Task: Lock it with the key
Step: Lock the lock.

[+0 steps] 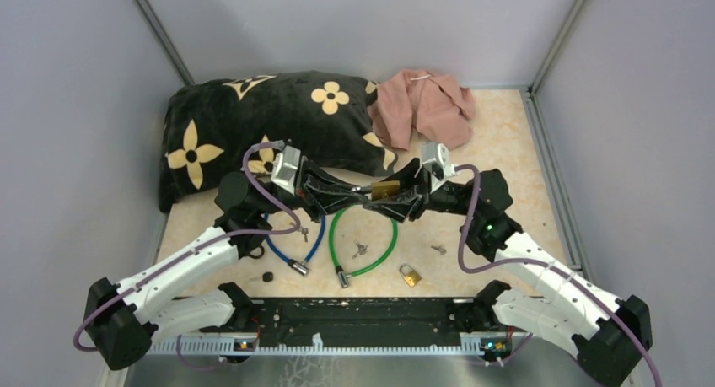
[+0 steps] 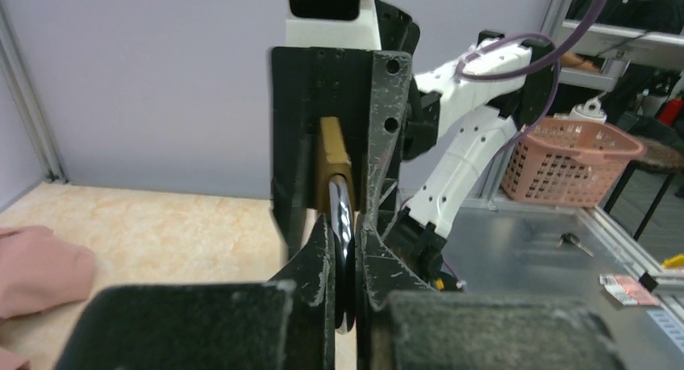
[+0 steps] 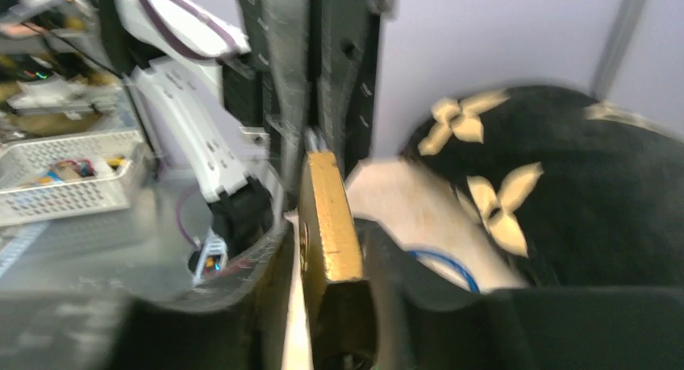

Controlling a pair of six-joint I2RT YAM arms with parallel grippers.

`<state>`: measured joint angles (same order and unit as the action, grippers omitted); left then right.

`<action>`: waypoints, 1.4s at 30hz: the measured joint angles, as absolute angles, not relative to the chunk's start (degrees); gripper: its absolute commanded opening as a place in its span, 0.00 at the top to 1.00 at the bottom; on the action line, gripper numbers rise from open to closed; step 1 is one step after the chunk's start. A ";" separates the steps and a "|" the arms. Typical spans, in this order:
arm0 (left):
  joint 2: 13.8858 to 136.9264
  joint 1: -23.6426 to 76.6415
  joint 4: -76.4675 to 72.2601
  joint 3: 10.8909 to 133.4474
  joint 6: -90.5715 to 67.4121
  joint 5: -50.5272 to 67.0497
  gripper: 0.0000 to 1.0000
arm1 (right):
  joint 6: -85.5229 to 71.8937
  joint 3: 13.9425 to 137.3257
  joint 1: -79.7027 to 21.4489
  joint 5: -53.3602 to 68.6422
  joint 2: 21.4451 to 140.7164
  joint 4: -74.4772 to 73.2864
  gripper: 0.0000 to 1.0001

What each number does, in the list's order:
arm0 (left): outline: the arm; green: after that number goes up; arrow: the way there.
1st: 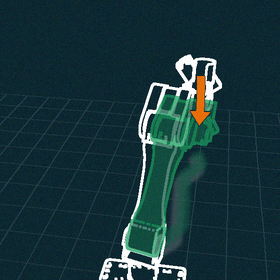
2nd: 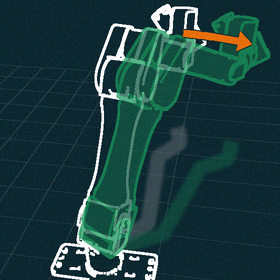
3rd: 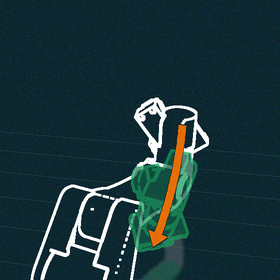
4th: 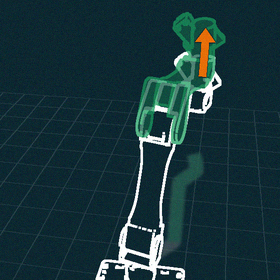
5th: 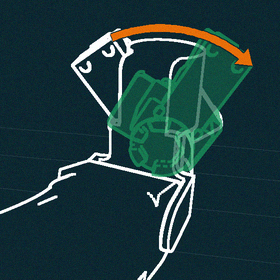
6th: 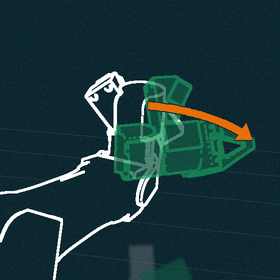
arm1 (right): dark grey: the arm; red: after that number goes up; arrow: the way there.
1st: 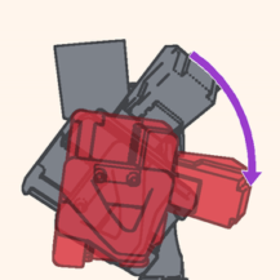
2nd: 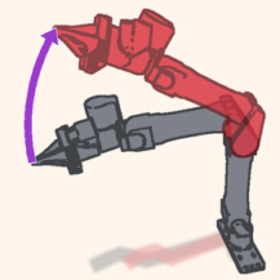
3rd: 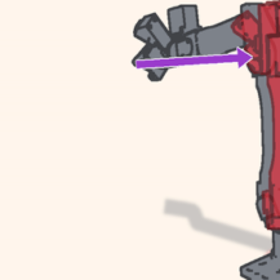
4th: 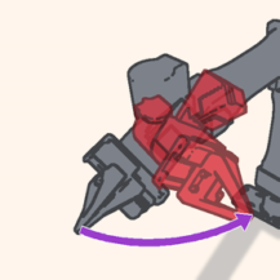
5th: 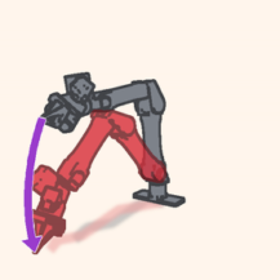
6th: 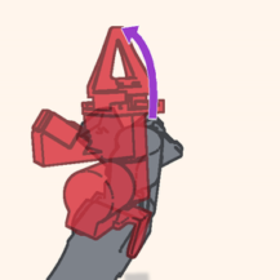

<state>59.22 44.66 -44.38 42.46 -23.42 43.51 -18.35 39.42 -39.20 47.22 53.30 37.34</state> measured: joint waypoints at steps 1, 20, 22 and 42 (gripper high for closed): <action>58.92 44.62 -43.46 42.15 -23.29 43.62 1.00 | -16.88 39.57 -39.31 46.33 51.90 33.21 0.26; 45.19 33.58 -18.48 30.46 -17.12 52.66 1.00 | 1.56 49.60 -37.17 41.65 51.59 -21.02 0.28; 44.88 33.56 -18.46 30.17 -17.12 53.23 1.00 | 1.83 49.21 -37.98 41.52 54.28 -20.80 0.42; 45.23 32.93 -19.20 29.71 -18.98 53.65 1.00 | 2.90 48.51 -41.65 44.84 58.65 -17.52 1.00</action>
